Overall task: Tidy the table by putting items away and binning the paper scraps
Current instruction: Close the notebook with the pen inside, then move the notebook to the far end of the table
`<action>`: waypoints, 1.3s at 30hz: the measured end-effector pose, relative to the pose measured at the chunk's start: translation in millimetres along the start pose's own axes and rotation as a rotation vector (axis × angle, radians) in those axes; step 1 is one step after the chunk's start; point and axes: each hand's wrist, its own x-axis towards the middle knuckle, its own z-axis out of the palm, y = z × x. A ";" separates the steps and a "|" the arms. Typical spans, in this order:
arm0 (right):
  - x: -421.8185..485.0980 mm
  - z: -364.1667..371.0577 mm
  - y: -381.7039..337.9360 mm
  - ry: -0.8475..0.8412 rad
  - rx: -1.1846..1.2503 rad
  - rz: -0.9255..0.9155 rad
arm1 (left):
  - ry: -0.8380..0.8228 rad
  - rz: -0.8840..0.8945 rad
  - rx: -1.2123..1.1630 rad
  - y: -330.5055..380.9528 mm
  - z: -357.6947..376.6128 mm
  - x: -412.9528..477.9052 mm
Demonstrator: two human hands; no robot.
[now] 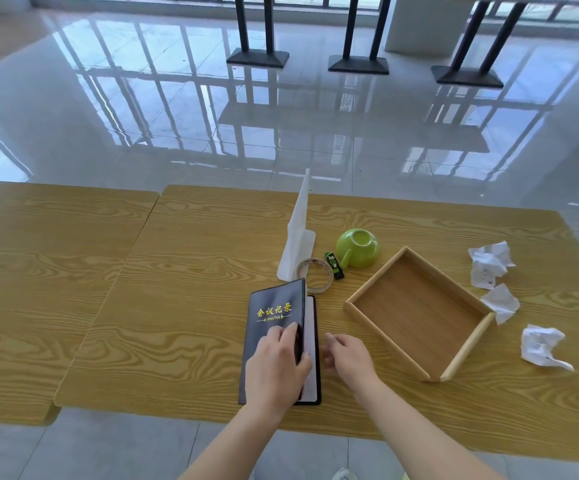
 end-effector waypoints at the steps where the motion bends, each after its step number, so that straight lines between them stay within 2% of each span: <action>1: -0.9 -0.6 -0.1 -0.013 -0.003 -0.010 | -0.015 0.017 0.018 0.3 6.2 0.2; 6: -3.1 -1.5 2.4 -0.039 -0.077 -0.052 | -0.092 0.116 0.160 -13.0 27.6 -3.0; 9: -3.4 1.0 2.8 -0.077 -0.211 -0.065 | -0.178 0.139 0.221 -26.2 33.1 -8.5; 11: -5.6 4.3 0.7 -0.071 -0.346 -0.087 | -0.207 0.157 0.193 -35.2 31.3 -10.4; 13: -8.2 9.2 -2.1 -0.046 -0.482 -0.134 | -0.151 0.148 0.091 -45.0 24.6 -10.8; 14: -9.0 11.7 -3.7 -0.031 -0.537 -0.145 | -0.082 0.107 0.036 -51.7 21.2 -9.8; 16: -9.5 16.0 -6.7 0.002 -0.599 -0.137 | 0.023 -0.080 -0.082 -63.6 15.0 -6.9; 18: -8.8 20.5 -7.3 0.020 -0.619 -0.110 | -0.001 -0.268 -0.189 -69.4 10.9 -2.6; 24: -11.9 26.7 -1.6 0.039 -0.365 0.001 | -0.083 -0.328 -0.208 -68.2 9.5 10.2; 28: -13.8 26.4 2.6 0.024 -0.288 0.059 | -0.098 -0.337 -0.226 -70.2 7.4 10.2; 34: -27.1 23.3 2.9 0.010 -0.243 -0.030 | -0.123 -0.301 -0.295 -73.9 -6.1 4.2; 39: -33.0 16.4 4.6 0.014 -0.163 -0.079 | -0.062 -0.227 -0.315 -68.7 -9.3 -2.1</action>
